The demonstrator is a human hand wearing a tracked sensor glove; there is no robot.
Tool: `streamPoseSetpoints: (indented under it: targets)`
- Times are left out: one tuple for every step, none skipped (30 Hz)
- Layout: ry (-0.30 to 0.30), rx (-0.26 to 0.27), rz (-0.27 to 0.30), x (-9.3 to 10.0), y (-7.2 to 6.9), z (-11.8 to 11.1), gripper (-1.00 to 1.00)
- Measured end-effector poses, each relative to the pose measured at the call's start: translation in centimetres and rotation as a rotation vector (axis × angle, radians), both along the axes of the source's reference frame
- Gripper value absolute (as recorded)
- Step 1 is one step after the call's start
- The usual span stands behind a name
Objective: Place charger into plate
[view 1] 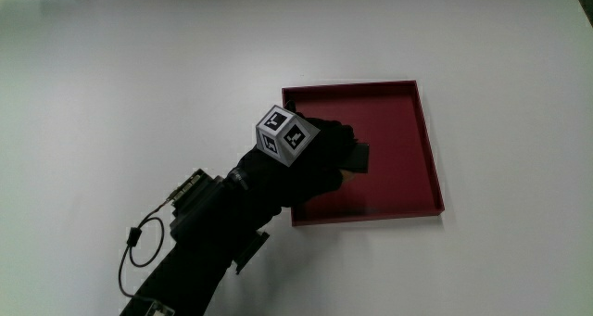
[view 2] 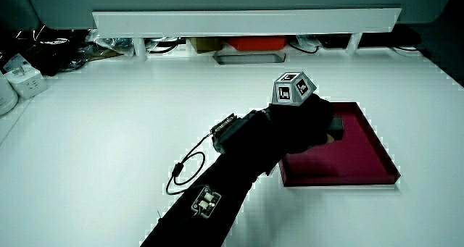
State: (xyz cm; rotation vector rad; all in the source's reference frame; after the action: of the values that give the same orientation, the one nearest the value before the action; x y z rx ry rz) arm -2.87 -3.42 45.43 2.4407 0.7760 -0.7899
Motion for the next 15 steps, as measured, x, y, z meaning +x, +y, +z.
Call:
streamPoseSetpoints:
  targets:
    - [-0.012,-0.006,-0.002,0.1,-0.1,0.4,0.0]
    - [-0.016,-0.011,-0.01,0.1,-0.2,0.8,0.0]
    - [-0.014,-0.027,-0.021,0.1,-0.3,1.5,0.0]
    - [-0.018,-0.033,-0.03,0.1,-0.3,1.9,0.0]
    - [-0.019,-0.035,-0.035,0.1,-0.4,2.4,0.0]
    - [-0.028,-0.044,-0.04,0.1,-0.4,2.9,0.0]
    - [-0.026,-0.059,-0.05,0.1,-0.4,3.4,0.0]
    - [-0.039,-0.058,-0.054,0.1,-0.3,3.8,0.0]
    - [-0.028,-0.073,-0.057,0.2,-0.3,4.6,0.0]
    - [-0.028,-0.086,-0.066,0.4,-0.3,5.0,0.0]
    - [-0.014,-0.104,-0.071,0.6,-0.3,6.0,0.0]
    - [-0.046,-0.093,-0.064,0.9,-0.2,5.9,0.0]
    - [-0.073,-0.096,-0.061,1.0,-0.1,6.0,0.0]
    - [-0.082,-0.096,-0.058,1.0,0.0,6.3,0.0]
    - [-0.086,-0.109,-0.062,1.0,0.1,6.8,0.0]
